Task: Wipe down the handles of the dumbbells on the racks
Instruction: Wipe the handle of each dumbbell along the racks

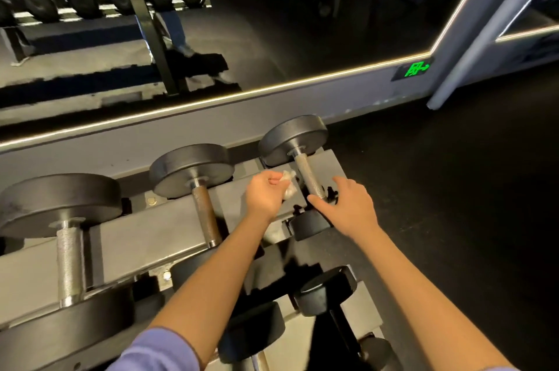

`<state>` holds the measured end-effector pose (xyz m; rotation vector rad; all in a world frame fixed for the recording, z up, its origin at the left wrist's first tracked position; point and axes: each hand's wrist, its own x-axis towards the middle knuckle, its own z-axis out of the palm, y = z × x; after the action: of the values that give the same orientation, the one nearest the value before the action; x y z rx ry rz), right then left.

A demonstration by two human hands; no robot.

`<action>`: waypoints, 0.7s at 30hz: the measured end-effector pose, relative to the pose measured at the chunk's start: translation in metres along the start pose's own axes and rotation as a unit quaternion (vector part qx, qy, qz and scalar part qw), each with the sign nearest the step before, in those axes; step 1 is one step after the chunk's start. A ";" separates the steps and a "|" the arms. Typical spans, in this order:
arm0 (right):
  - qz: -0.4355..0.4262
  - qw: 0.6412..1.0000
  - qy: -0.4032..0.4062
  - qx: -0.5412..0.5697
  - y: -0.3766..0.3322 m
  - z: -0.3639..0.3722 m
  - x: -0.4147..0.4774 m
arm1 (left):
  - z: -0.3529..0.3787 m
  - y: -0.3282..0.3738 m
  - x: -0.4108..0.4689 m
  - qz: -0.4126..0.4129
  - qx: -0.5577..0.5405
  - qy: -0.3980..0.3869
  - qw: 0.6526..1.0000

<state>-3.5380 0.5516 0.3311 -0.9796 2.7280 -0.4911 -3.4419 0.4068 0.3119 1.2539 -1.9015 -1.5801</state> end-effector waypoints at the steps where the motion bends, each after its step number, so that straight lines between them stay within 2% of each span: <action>1: -0.003 1.000 0.000 -0.003 0.001 0.000 0.000 | 0.006 0.004 0.006 -0.010 -0.012 0.012 1.000; 8: -0.066 0.998 -0.012 0.005 0.015 0.003 0.015 | 0.044 0.028 0.043 -0.034 -0.018 0.088 0.995; 11: -0.078 0.997 -0.001 0.017 0.016 0.004 0.016 | 0.058 0.024 0.041 -0.003 0.008 0.103 0.995; 17: -0.109 0.993 0.026 0.038 0.013 0.000 0.013 | 0.060 0.015 0.024 0.061 0.097 0.047 0.992; 21: -0.116 0.992 0.015 0.045 0.014 0.001 0.012 | 0.063 0.008 0.010 0.059 0.096 0.051 0.992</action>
<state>-3.5550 0.5534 0.3237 -1.2811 2.6050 -0.6653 -3.4974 0.4363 0.2980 1.2478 -2.0590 -1.2750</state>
